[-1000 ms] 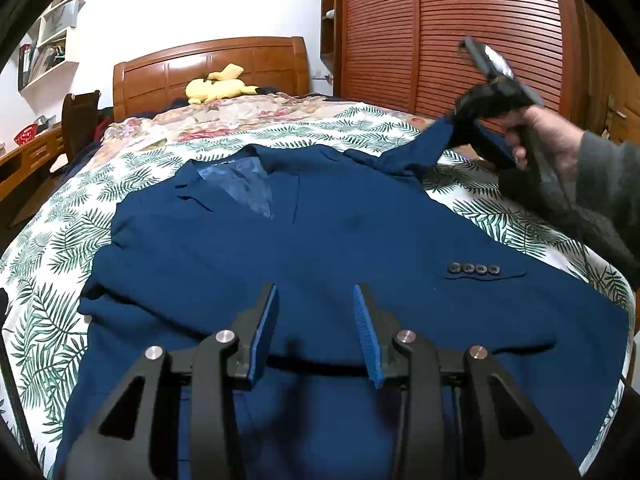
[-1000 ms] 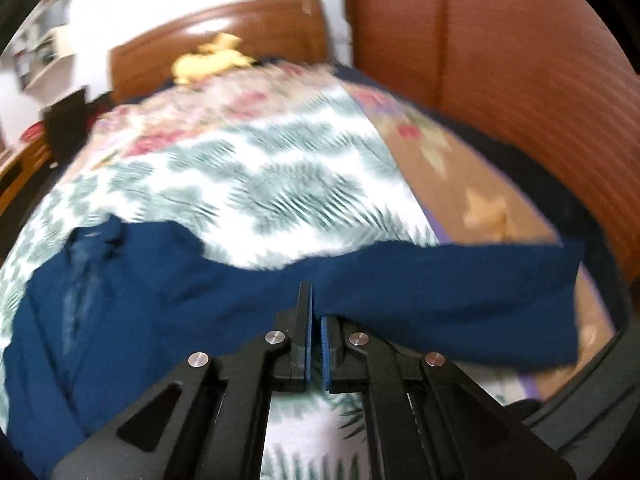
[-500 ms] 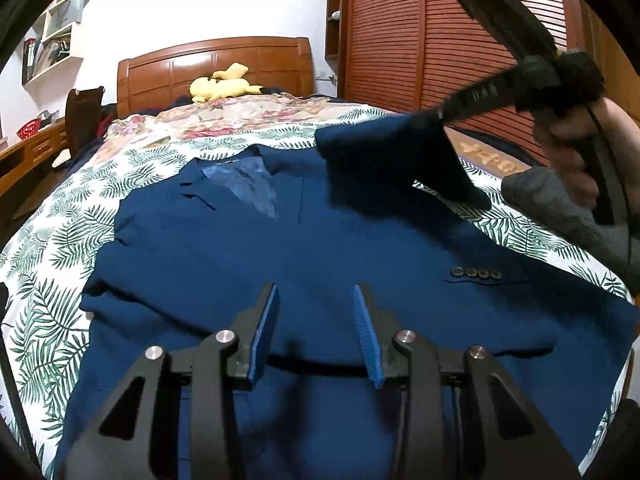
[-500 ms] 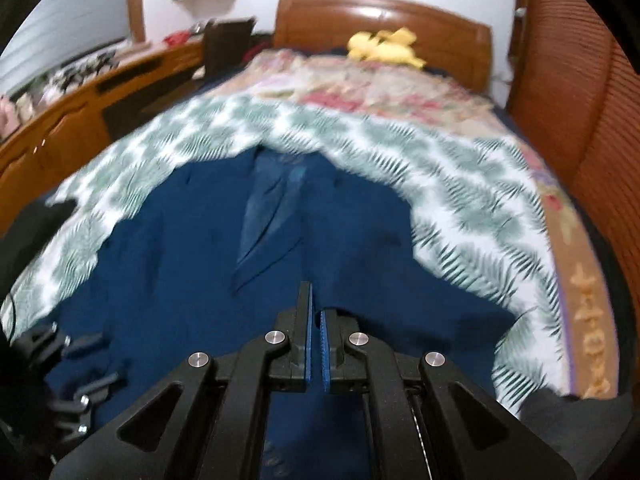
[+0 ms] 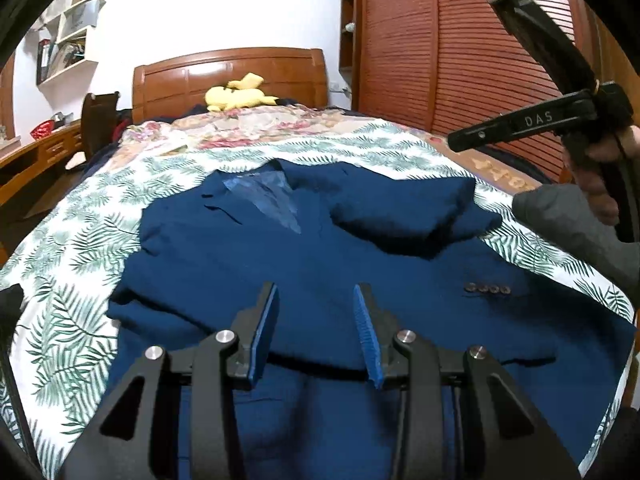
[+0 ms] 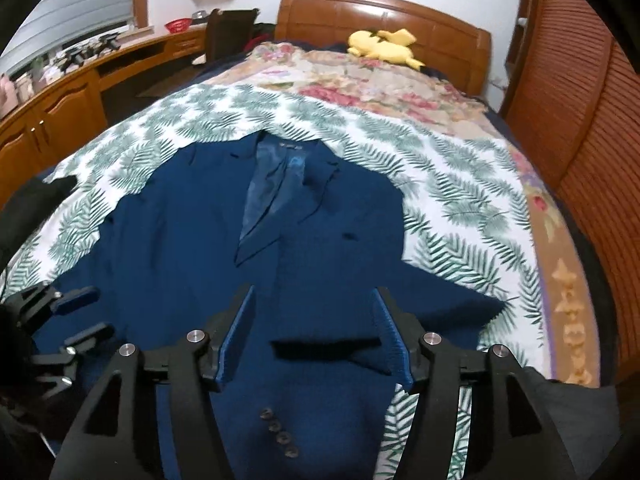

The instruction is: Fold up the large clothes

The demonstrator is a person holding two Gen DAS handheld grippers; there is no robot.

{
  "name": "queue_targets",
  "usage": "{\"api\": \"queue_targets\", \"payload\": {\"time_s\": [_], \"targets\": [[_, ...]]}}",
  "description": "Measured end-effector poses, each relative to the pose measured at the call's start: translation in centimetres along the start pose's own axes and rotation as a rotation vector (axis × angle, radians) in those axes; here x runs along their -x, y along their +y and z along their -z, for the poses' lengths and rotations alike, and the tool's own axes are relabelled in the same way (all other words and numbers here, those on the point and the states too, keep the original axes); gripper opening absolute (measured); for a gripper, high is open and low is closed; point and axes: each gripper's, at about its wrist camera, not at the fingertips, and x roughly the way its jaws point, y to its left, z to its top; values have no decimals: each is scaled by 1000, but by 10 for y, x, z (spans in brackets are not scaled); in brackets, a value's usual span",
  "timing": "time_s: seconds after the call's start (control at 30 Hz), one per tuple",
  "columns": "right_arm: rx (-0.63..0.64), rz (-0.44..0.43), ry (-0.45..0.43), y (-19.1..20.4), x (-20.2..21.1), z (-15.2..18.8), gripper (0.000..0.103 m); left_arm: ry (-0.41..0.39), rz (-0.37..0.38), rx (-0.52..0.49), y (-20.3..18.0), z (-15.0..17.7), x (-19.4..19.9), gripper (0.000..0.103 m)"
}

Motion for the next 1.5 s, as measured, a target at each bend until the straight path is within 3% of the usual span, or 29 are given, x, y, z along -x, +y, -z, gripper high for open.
{"api": "queue_targets", "payload": {"time_s": [0.53, 0.87, 1.07, 1.23, 1.3, 1.37, 1.4, 1.43, 1.47, 1.5], "targets": [[-165, 155, 71, -63, -70, 5, 68, -26, -84, 95, 72, 6, 26, 37], [-298, 270, 165, -122, -124, 31, 75, -19, -97, 111, 88, 10, 29, 37], [-400, 279, 250, -153, -153, 53, 78, -11, -96, 112, 90, 11, 27, 37], [-417, 267, 251, -156, -155, 58, 81, -8, -97, 102, 87, 11, 26, 37], [-409, 257, 256, -156, -155, 59, 75, -9, -97, 103, 87, 11, 26, 37], [-404, 240, 255, -155, -151, 60, 47, -10, -97, 103, 86, 11, 26, 37], [-390, 247, 256, -154, -151, 60, 40, -11, -97, 102, 85, 11, 26, 37], [-375, 241, 256, -152, -149, 59, 19, -10, -97, 101, 85, 10, 26, 37], [-352, 236, 243, -150, -145, 58, 5, -10, -96, 101, 84, 10, 26, 37], [-331, 248, 221, -147, -139, 56, 5, -10, -95, 100, 83, 10, 26, 37]]}}
